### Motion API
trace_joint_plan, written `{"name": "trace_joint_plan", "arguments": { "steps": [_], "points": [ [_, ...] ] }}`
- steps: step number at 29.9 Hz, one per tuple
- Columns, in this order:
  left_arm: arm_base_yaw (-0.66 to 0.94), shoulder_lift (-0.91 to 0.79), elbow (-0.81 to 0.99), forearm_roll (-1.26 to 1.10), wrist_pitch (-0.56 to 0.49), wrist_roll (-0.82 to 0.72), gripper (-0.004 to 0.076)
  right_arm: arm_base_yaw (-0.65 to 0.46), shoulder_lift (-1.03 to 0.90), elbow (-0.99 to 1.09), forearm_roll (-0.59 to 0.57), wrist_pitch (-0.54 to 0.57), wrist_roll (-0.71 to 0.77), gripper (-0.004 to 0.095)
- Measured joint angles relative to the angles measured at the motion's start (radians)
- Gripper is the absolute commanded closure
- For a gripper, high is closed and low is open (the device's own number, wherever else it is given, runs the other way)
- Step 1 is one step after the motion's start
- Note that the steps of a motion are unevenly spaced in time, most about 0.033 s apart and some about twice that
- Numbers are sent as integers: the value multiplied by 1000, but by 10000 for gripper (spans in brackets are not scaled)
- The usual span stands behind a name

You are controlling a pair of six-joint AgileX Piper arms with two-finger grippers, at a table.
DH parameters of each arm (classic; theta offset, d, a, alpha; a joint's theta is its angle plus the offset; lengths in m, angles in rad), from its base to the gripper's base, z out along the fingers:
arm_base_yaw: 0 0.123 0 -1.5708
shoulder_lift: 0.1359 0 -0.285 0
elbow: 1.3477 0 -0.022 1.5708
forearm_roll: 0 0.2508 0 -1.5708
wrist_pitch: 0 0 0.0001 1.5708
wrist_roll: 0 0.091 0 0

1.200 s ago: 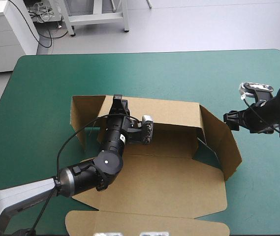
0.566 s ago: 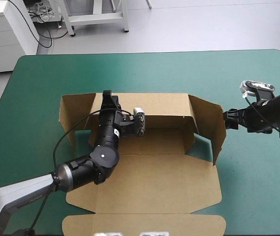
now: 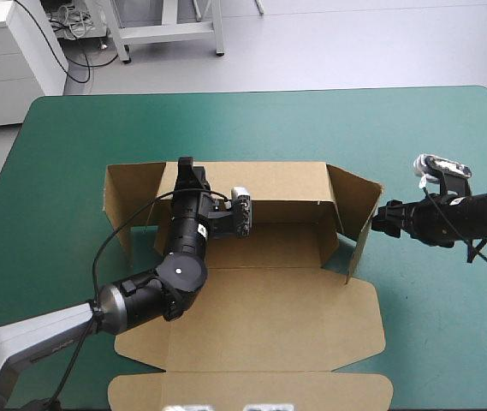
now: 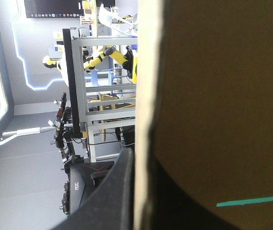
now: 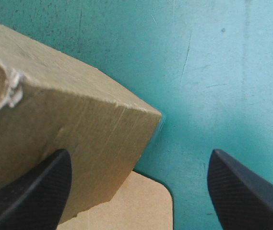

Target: Fold the box

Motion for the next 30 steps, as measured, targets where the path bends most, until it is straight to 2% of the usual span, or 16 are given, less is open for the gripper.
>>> {"name": "trace_joint_plan", "arguments": {
  "steps": [7, 12, 15, 18, 24, 30],
  "points": [
    [0, 0, 0, 4, 0, 0, 731, 0, -19, 95, 99, -97, -187, 195],
    [0, 0, 0, 4, 0, 0, 731, 3, -23, 112, 131, -80, -216, 195],
    [0, 0, 0, 4, 0, 0, 731, 43, -27, 113, 129, -68, -211, 195],
    [0, 0, 0, 4, 0, 0, 731, 148, -31, 113, 114, -65, -175, 195],
    [0, 0, 0, 4, 0, 0, 731, 385, -32, 113, -18, -140, -3, 195],
    [0, 0, 0, 4, 0, 0, 731, 487, -32, 113, -31, -173, 35, 195]
  ]
}}
